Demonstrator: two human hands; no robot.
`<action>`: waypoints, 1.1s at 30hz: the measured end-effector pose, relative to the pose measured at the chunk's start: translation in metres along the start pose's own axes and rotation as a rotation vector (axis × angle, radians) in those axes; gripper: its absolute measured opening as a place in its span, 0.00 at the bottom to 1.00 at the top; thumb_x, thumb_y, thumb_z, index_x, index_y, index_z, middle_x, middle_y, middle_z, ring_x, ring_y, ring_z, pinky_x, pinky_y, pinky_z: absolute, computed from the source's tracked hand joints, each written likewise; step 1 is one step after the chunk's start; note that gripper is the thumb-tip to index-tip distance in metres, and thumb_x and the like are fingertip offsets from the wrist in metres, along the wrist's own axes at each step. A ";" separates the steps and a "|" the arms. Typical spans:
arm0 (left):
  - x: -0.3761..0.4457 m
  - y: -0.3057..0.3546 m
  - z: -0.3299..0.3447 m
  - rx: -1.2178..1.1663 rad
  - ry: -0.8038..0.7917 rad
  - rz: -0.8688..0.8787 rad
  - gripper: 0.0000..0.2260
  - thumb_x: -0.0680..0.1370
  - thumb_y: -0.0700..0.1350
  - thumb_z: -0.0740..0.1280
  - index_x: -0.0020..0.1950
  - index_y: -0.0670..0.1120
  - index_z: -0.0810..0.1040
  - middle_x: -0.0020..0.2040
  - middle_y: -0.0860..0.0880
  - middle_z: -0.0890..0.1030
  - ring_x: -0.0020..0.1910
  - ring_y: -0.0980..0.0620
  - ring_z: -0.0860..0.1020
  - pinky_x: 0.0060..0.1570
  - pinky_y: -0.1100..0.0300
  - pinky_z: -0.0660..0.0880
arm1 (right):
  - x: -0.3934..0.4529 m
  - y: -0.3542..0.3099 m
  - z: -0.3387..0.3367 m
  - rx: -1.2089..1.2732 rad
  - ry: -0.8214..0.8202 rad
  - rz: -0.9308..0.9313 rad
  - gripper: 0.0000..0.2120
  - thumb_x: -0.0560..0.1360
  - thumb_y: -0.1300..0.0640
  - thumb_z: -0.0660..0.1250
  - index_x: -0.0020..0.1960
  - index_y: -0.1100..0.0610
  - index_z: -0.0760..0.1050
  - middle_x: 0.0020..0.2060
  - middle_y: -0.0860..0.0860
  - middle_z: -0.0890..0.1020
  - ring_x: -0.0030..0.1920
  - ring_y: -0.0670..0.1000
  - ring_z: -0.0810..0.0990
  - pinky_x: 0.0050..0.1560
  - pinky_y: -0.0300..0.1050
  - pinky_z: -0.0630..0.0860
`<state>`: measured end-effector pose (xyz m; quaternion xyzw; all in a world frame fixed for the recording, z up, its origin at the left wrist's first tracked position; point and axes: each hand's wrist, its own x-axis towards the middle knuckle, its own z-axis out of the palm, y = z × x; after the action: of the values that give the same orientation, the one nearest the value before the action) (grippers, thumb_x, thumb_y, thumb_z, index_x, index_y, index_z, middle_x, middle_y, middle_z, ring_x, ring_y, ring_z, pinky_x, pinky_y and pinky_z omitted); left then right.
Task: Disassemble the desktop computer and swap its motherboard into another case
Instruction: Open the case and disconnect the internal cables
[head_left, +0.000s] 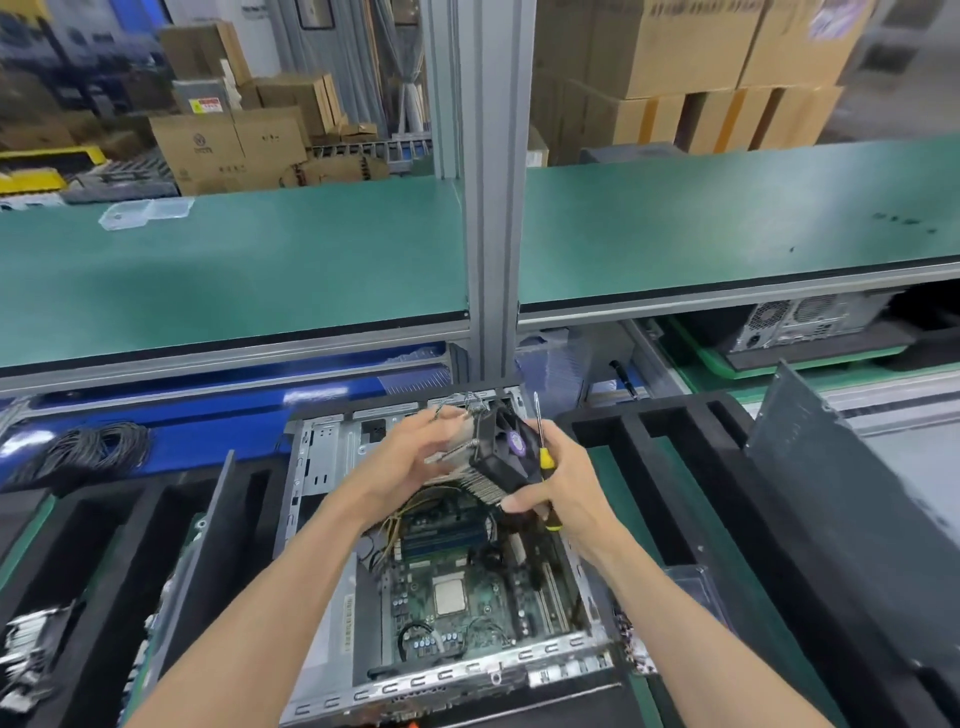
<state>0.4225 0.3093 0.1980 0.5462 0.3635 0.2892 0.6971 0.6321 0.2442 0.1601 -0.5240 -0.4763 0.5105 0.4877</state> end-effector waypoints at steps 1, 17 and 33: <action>0.006 0.005 0.006 0.026 -0.031 0.000 0.22 0.68 0.53 0.76 0.59 0.47 0.79 0.54 0.52 0.82 0.55 0.53 0.81 0.52 0.61 0.77 | 0.002 -0.002 -0.008 0.023 0.003 -0.004 0.37 0.51 0.71 0.81 0.55 0.47 0.79 0.49 0.52 0.87 0.48 0.52 0.86 0.38 0.45 0.80; 0.121 -0.005 0.117 0.947 -0.085 0.088 0.41 0.53 0.59 0.81 0.64 0.54 0.75 0.57 0.57 0.79 0.56 0.55 0.78 0.57 0.58 0.76 | 0.013 0.033 -0.139 0.045 0.037 0.197 0.40 0.53 0.69 0.73 0.62 0.46 0.76 0.44 0.58 0.83 0.35 0.60 0.70 0.28 0.49 0.59; 0.220 -0.097 0.202 1.302 -0.094 -0.041 0.37 0.52 0.54 0.83 0.55 0.49 0.70 0.49 0.52 0.71 0.46 0.48 0.74 0.42 0.53 0.74 | 0.011 0.107 -0.232 -0.016 0.320 0.499 0.35 0.68 0.71 0.63 0.71 0.46 0.72 0.54 0.54 0.79 0.34 0.51 0.75 0.26 0.43 0.65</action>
<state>0.7139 0.3511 0.0903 0.8618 0.4438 -0.0280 0.2441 0.8640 0.2422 0.0536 -0.7027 -0.2539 0.5216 0.4120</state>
